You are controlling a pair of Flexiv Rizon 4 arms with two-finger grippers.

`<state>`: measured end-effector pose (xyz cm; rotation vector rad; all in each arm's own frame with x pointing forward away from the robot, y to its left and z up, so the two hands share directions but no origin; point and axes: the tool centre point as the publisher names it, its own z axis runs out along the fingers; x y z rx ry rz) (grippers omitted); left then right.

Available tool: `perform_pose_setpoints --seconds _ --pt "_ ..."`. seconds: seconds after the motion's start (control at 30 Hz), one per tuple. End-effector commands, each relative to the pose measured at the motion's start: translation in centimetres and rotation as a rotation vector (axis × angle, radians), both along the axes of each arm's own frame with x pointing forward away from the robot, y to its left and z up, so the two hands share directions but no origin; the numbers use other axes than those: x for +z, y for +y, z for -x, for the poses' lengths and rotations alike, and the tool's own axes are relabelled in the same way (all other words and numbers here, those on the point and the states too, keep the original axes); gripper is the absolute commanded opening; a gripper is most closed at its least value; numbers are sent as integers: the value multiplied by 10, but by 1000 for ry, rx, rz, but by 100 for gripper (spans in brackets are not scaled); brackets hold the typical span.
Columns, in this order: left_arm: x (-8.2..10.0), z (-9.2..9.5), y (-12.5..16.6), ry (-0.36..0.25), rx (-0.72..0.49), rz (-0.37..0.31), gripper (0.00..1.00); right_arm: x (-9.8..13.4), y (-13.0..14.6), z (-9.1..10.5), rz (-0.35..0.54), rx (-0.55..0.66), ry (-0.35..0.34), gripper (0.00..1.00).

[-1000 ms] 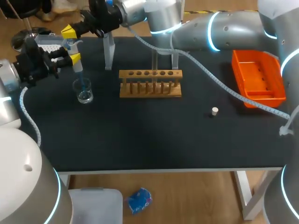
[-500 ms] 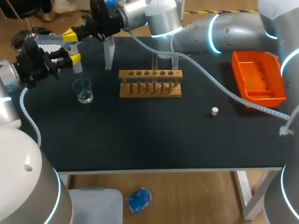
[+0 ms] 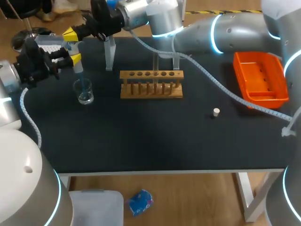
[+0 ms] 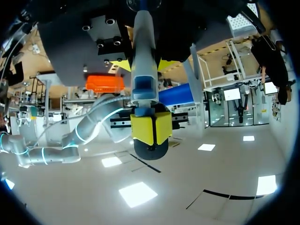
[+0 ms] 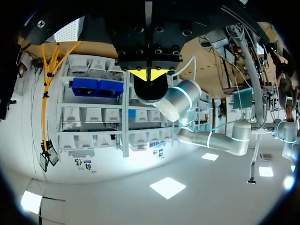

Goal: Invert the test tube, pick up the pipette, mount the tip to pipette, aspirate from beaker and dispense into the tube, eject the tip, return the pipette, and cap with the stopper.

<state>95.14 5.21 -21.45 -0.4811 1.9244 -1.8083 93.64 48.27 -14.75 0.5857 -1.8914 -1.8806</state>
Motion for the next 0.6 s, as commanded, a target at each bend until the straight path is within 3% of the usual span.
perform_pose_setpoints --seconds 0.03,0.37,0.6 --pt "3 0 0 -1 0 1 0 10 -2 1 16 -2 -20 0" --pt "3 0 0 -1 0 1 0 40 -2 3 29 9 -84 0" --pt "3 0 0 -1 0 1 0 59 -13 10 91 6 -118 2"
